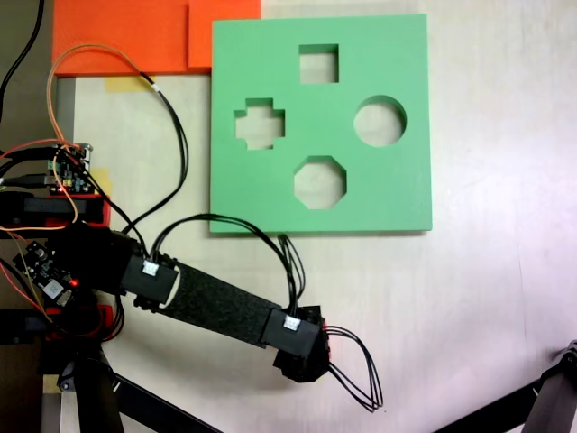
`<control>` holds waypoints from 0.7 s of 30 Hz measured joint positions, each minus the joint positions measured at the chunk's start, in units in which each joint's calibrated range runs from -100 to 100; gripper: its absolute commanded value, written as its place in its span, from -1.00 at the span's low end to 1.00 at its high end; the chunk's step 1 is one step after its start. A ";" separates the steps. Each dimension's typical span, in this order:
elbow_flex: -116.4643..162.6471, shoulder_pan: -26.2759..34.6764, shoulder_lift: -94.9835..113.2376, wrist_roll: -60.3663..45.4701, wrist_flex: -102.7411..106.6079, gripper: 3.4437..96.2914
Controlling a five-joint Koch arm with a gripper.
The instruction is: Put the square block into the corresponding hole
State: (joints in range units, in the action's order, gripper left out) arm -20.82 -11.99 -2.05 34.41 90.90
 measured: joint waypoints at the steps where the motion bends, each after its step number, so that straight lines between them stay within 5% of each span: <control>1: 0.69 -0.05 0.68 -0.10 0.00 -0.15; 8: 4.90 -0.20 4.51 -0.68 -0.10 -0.51; 21: 8.72 0.15 14.36 1.51 0.98 -0.53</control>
State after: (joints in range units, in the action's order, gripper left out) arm -12.10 -11.84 12.31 35.92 91.87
